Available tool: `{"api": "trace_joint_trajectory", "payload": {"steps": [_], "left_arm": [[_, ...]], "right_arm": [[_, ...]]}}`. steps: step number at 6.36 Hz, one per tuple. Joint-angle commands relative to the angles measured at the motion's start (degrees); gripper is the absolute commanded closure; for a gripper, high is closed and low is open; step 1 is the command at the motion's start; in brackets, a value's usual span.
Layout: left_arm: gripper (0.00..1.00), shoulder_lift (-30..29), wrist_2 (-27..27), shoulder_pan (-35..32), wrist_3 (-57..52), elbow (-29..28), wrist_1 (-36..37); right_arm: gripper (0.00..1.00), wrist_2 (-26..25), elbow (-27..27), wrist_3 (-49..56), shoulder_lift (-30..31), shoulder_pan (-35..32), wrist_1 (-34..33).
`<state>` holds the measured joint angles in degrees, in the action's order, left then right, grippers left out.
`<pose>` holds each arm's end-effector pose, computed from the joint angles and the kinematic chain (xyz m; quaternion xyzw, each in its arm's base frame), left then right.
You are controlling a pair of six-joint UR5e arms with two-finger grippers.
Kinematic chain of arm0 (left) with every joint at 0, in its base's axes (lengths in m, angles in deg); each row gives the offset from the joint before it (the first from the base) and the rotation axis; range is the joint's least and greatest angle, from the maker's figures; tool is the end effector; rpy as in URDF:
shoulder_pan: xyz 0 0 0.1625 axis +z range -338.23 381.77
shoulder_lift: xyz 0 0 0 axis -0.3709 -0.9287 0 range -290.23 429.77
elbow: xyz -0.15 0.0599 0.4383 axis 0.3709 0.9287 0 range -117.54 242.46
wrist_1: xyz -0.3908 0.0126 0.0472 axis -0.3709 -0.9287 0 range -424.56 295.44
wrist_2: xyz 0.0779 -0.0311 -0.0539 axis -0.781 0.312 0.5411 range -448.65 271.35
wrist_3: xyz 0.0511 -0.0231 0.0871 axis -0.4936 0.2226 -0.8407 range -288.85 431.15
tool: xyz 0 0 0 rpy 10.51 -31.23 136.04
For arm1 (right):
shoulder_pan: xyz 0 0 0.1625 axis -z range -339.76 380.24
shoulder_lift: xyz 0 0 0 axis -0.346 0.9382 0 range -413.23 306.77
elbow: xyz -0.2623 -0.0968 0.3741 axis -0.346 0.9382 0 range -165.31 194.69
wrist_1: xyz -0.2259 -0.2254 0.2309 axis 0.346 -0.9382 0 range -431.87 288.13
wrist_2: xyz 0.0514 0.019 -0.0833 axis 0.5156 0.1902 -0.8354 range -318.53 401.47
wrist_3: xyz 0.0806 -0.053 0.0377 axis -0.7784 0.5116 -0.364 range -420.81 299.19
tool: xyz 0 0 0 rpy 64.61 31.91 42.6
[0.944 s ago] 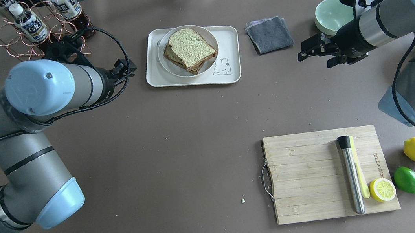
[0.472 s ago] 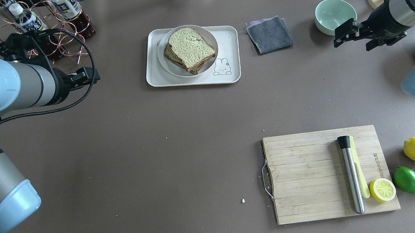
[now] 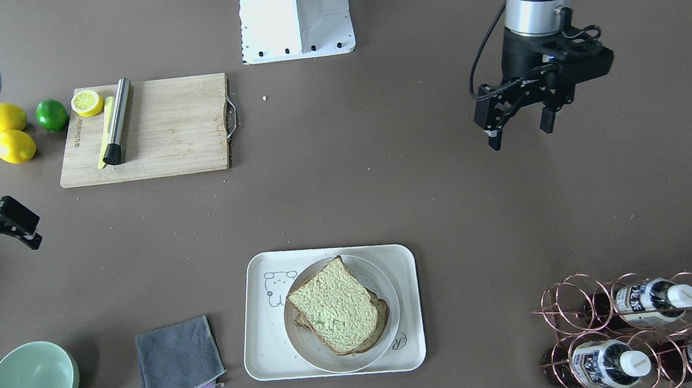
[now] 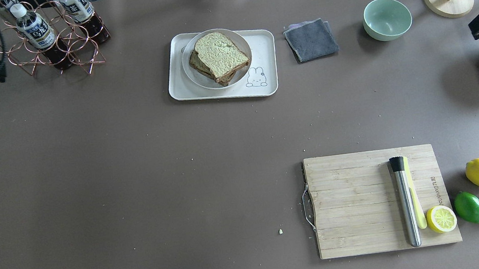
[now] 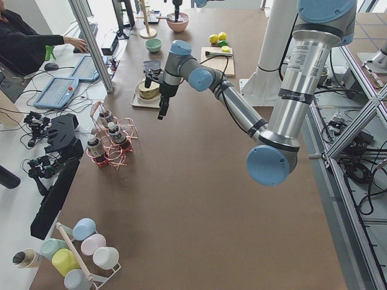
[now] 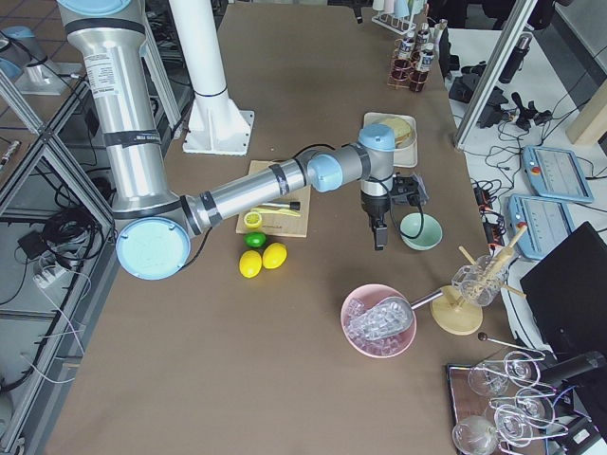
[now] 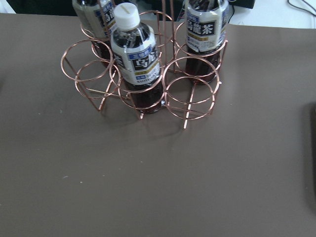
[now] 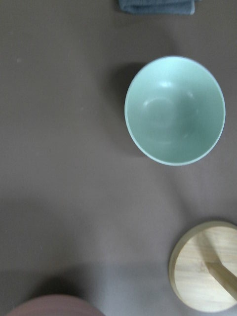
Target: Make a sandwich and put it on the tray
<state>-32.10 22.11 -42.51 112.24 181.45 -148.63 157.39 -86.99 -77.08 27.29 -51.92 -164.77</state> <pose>0.1359 -0.5046 0.3995 0.1519 0.3060 -0.0719 0.9371 -0.0836 -0.5472 0.5465 0.0830 -0.2570 -0.0489 0.9616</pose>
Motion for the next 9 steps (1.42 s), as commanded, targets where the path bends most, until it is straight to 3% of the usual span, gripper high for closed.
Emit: {"api": "trace_joint_trajectory", "payload": {"steps": [1, 2, 3, 4, 7, 9], "left_arm": [[0.02, 5.96, 11.70, -16.23, -22.61, -4.09, -0.12], [0.02, 6.07, 19.42, -22.23, -31.85, -9.26, -0.13], [0.02, 6.15, 26.11, -25.94, -37.34, -14.27, -0.13], [0.02, 9.03, 27.74, -25.98, -39.31, -16.58, -0.48], [0.02, 12.57, 27.49, -25.98, -39.59, -25.37, -14.76], [0.02, 12.31, 27.75, -25.45, -39.24, -27.33, -15.86]], "right_arm": [[0.00, 8.20, 0.78, 14.83, 4.36, -10.58, -2.82], [0.00, 14.45, 0.87, 19.47, 7.35, -14.02, -2.73], [0.00, 16.95, 0.87, 20.13, 9.03, -15.62, -2.64], [0.00, 17.50, 1.22, 20.05, 11.22, -15.64, -2.56], [0.00, 18.74, 1.22, 19.78, 12.56, -15.73, -2.47], [0.00, 18.56, 1.40, 19.61, 12.56, -15.73, -2.55]]}}
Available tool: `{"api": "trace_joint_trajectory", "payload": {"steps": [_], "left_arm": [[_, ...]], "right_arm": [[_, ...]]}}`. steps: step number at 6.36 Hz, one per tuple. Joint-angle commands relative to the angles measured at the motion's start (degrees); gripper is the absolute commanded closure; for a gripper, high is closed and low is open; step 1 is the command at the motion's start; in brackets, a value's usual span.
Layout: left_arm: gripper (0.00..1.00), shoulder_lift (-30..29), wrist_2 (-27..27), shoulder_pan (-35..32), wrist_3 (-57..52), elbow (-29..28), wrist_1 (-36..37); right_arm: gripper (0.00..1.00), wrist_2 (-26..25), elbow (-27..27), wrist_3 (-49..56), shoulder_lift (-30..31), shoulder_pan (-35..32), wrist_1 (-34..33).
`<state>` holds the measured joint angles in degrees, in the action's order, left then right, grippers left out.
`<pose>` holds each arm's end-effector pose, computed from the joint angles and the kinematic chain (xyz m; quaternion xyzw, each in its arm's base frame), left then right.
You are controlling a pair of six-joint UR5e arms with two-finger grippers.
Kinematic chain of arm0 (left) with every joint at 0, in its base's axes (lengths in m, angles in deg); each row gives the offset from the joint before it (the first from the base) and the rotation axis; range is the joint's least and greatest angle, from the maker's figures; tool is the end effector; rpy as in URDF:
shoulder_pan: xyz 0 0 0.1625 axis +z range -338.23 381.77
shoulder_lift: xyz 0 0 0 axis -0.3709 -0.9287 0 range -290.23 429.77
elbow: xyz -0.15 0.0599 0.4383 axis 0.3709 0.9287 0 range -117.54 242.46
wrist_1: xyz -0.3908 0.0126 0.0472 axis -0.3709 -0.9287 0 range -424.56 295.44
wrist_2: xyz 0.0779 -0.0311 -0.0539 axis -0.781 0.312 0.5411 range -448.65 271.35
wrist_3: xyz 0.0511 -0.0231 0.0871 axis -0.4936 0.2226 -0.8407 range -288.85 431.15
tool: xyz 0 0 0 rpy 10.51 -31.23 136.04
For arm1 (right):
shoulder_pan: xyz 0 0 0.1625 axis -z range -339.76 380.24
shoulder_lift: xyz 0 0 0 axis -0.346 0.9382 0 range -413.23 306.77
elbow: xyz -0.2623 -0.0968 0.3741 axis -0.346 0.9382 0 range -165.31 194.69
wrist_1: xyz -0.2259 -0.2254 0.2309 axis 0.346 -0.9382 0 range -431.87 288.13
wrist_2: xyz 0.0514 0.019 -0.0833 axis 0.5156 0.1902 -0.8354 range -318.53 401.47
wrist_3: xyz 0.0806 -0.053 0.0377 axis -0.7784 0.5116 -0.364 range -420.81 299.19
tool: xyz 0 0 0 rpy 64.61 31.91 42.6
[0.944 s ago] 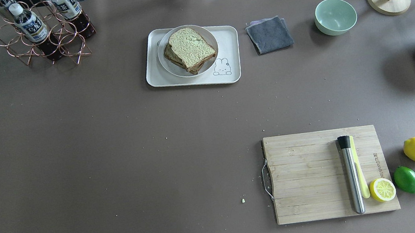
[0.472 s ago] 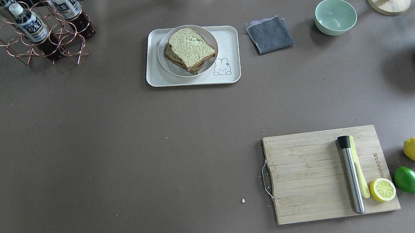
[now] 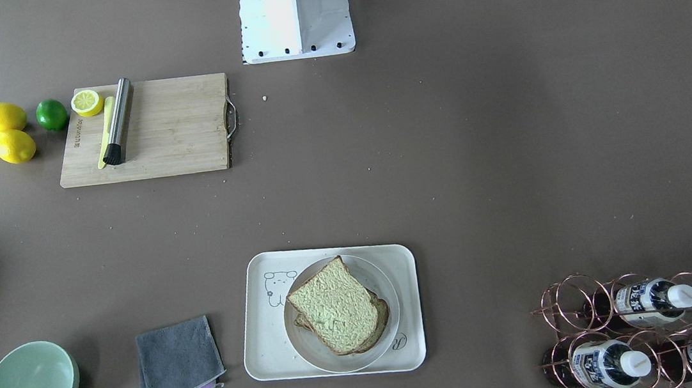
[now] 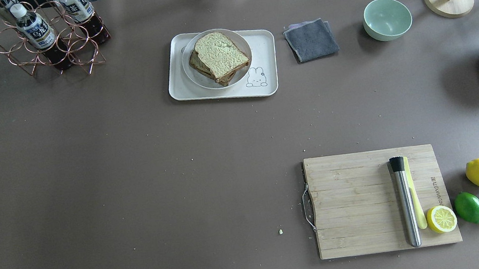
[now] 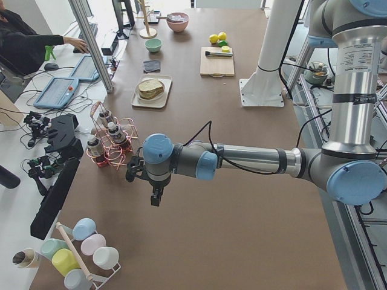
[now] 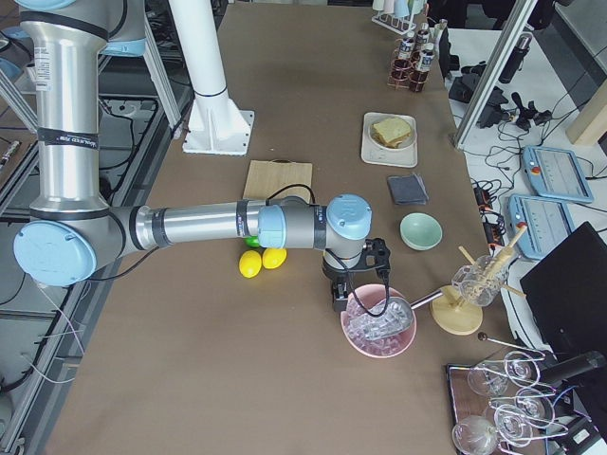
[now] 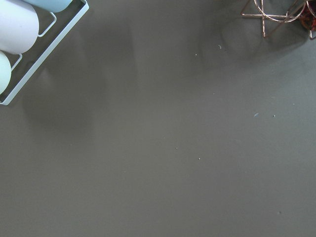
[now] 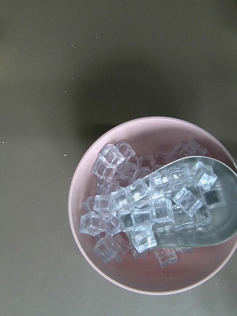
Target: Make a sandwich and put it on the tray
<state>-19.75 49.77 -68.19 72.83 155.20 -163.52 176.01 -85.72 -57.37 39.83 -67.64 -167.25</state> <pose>-0.0555 -0.4777 0.6631 0.0832 0.4094 0.0271 0.9082 0.0442 -0.4468 0.6517 0.0204 -0.3787 -0.0515 0.9239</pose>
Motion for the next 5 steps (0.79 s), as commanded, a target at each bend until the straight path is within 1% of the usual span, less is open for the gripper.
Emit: {"api": "trace_joint_trajectory", "payload": {"steps": [1, 3, 5], "left_arm": [[0.02, -0.13, 0.10, 0.23, 0.26, -0.90, -0.97], [0.02, -0.57, 0.01, 0.32, 0.26, -1.16, -0.97], [0.02, -0.57, -0.08, 0.32, 0.17, -1.08, -0.97]], "right_arm": [[0.00, 0.02, 1.08, -0.11, -0.06, 0.00, 0.02], [0.00, -0.07, 3.37, 0.24, -0.50, 0.00, 0.28], [0.00, -0.85, 3.47, -0.02, -0.41, 0.00, 0.37]]}}
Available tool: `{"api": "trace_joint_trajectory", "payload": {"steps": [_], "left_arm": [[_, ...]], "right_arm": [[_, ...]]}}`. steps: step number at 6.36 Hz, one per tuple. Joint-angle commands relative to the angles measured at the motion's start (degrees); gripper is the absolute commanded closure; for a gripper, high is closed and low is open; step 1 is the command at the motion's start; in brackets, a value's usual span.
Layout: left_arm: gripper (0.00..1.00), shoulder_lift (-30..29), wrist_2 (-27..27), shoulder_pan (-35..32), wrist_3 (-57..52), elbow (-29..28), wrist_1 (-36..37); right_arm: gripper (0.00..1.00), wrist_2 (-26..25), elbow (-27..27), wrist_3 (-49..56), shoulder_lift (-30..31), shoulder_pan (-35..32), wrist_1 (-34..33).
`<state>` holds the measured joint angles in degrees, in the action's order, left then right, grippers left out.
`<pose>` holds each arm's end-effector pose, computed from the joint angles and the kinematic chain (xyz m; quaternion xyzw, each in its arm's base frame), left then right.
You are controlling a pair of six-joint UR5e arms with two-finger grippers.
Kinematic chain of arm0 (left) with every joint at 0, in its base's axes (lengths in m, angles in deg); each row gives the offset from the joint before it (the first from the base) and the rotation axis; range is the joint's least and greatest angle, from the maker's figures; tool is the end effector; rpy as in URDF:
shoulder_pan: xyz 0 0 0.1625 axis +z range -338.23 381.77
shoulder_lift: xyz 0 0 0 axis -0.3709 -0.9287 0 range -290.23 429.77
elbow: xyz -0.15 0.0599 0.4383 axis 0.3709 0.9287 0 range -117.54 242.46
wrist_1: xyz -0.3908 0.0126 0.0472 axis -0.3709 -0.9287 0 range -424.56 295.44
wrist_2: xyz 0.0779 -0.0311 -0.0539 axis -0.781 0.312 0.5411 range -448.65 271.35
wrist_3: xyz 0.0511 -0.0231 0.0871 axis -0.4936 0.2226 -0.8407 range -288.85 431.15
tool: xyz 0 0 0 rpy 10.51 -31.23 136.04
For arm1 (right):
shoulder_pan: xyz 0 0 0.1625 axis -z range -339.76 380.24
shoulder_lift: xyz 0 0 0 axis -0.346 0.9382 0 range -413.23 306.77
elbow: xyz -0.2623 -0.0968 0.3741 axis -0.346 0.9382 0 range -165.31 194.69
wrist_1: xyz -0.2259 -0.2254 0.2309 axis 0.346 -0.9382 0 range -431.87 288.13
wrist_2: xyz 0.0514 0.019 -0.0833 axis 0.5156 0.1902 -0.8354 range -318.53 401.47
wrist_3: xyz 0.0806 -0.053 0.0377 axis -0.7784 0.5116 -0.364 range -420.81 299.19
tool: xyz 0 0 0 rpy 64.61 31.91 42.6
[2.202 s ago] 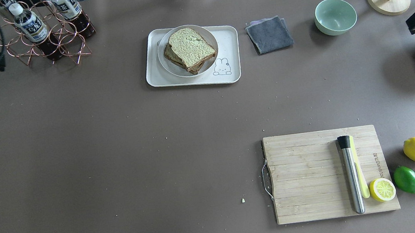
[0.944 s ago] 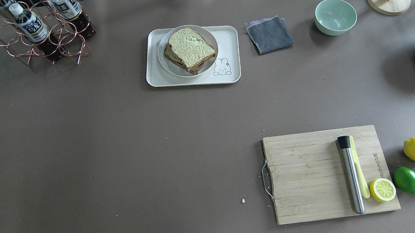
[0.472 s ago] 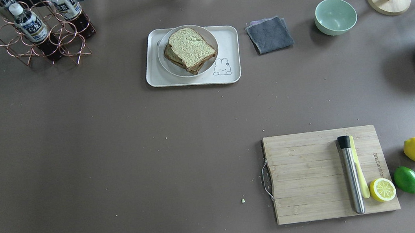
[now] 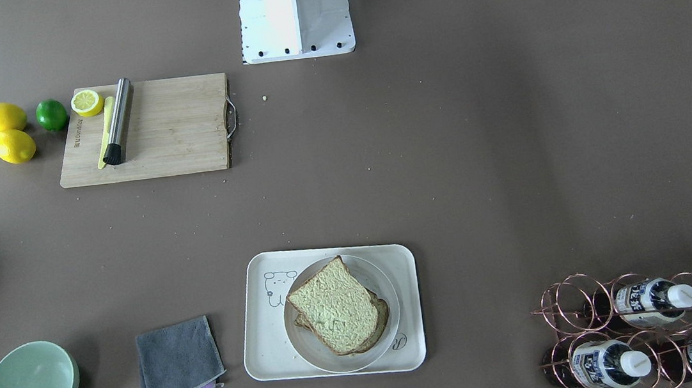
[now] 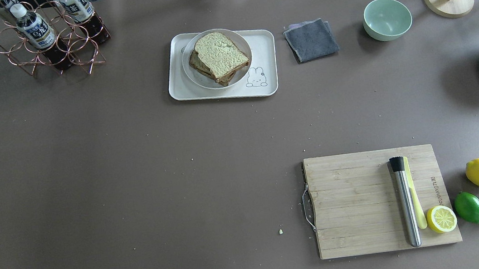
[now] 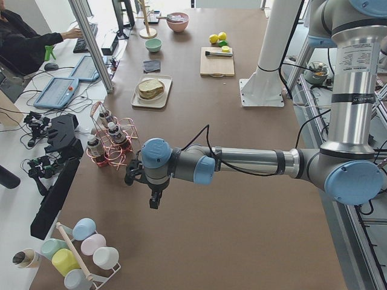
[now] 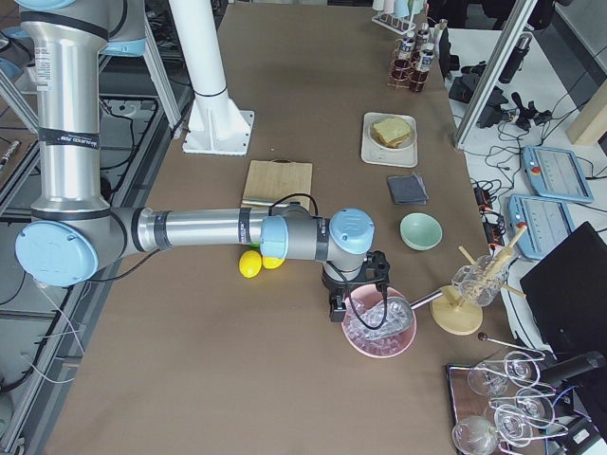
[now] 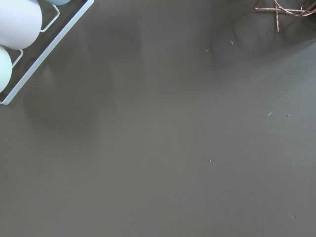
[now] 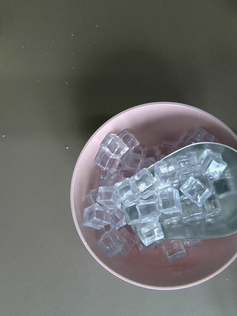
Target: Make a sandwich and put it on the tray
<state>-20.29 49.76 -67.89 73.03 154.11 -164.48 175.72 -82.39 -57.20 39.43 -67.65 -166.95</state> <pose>-0.0529 -0.4828 0.6658 0.0846 0.4096 0.0294 0.9079 0.0446 -0.4487 0.6757 -0.0003 -0.3767 -0.0442 0.9253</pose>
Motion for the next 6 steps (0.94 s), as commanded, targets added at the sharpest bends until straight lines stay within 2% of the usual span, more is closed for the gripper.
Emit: {"api": "trace_joint_trajectory", "payload": {"steps": [1, 6], "left_arm": [[0.02, -0.03, 0.02, 0.01, 0.06, 0.10, -0.01], [0.02, -0.03, -0.24, 0.10, 0.06, 0.19, 0.08]], "right_arm": [[0.00, -1.26, 0.49, -0.27, 0.16, 0.00, 1.90], [0.00, -1.27, 1.72, -0.36, -0.54, 0.00, 2.36]]}}
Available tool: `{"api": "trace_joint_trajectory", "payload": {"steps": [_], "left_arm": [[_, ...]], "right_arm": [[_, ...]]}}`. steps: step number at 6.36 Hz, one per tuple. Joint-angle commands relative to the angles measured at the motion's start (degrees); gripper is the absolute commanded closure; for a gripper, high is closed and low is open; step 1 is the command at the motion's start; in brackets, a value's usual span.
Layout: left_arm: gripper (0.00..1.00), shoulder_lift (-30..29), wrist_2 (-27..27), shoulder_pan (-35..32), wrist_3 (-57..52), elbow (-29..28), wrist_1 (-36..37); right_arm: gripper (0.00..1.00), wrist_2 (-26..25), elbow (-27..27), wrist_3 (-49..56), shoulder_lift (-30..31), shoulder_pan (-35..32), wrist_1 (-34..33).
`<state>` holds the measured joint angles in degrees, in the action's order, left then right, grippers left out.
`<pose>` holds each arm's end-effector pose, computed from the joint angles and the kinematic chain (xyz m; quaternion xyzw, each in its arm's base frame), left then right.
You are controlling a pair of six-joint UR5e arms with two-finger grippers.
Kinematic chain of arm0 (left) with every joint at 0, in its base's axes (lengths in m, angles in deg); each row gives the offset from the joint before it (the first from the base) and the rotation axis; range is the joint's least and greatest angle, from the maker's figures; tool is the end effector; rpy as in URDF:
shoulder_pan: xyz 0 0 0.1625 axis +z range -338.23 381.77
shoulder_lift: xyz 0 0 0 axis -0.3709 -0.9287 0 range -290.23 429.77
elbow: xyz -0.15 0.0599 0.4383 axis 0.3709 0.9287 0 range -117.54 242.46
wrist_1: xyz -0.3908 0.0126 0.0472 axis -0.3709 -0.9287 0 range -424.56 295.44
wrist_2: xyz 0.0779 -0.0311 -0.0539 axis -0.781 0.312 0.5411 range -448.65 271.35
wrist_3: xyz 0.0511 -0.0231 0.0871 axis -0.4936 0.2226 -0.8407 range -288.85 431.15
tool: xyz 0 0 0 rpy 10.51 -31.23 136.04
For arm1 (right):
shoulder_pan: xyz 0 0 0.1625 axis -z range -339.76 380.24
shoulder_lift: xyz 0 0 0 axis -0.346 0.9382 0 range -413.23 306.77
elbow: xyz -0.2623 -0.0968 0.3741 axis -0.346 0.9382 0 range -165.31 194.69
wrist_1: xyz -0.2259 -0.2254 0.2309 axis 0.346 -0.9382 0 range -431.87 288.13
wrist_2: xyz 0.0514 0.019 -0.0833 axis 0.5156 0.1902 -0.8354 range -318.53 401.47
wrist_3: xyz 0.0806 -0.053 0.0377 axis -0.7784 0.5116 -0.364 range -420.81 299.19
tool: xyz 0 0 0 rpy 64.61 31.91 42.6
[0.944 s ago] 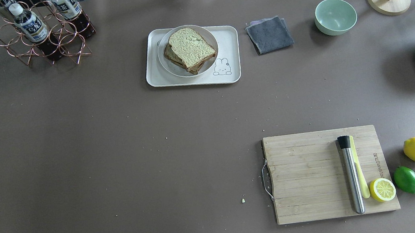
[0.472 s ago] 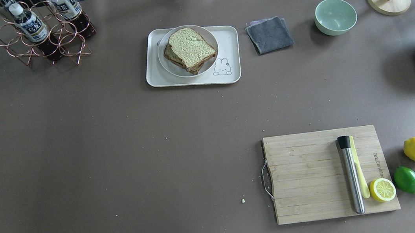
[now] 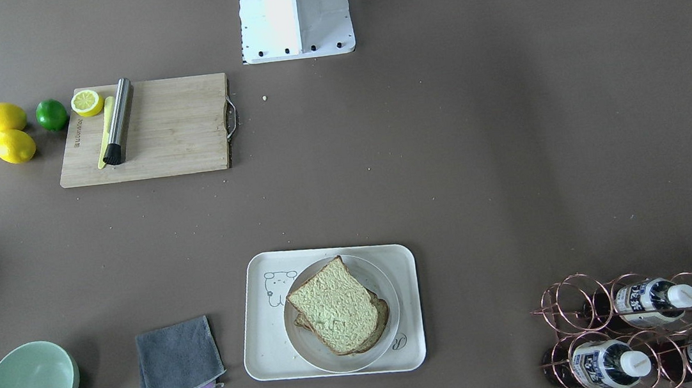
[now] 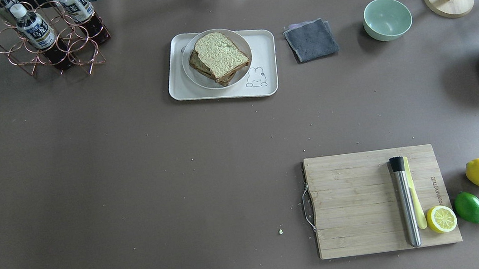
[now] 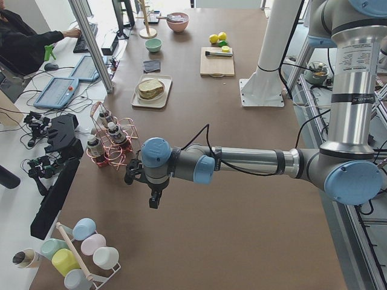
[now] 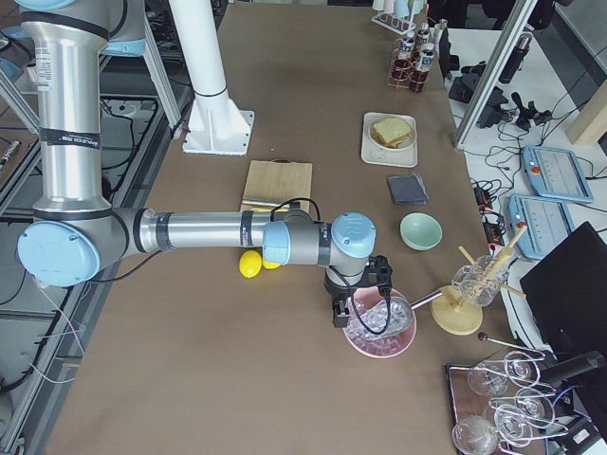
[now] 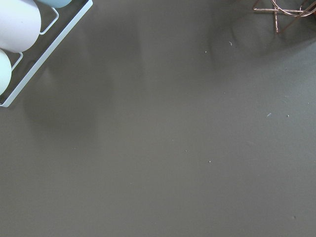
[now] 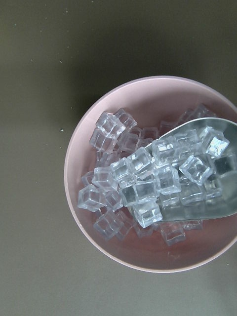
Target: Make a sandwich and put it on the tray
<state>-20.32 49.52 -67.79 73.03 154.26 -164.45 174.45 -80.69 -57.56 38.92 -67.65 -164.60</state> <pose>-0.0524 -0.4833 0.6647 0.0856 0.4077 0.0305 0.9086 0.0460 -0.4549 0.6832 0.0078 -0.3663 -0.0452 0.9294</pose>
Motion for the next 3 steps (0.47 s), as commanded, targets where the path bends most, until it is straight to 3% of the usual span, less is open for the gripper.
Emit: {"api": "trace_joint_trajectory", "payload": {"steps": [1, 3], "left_arm": [[0.02, 0.00, -0.09, 0.00, 0.24, -0.05, 0.05], [0.02, 0.00, -0.09, 0.00, 0.24, -0.14, 0.05]], "right_arm": [[0.00, 0.00, 0.02, 0.00, -0.13, 0.00, 0.01], [0.00, 0.00, 0.11, 0.00, -0.48, 0.00, 0.01]]}}
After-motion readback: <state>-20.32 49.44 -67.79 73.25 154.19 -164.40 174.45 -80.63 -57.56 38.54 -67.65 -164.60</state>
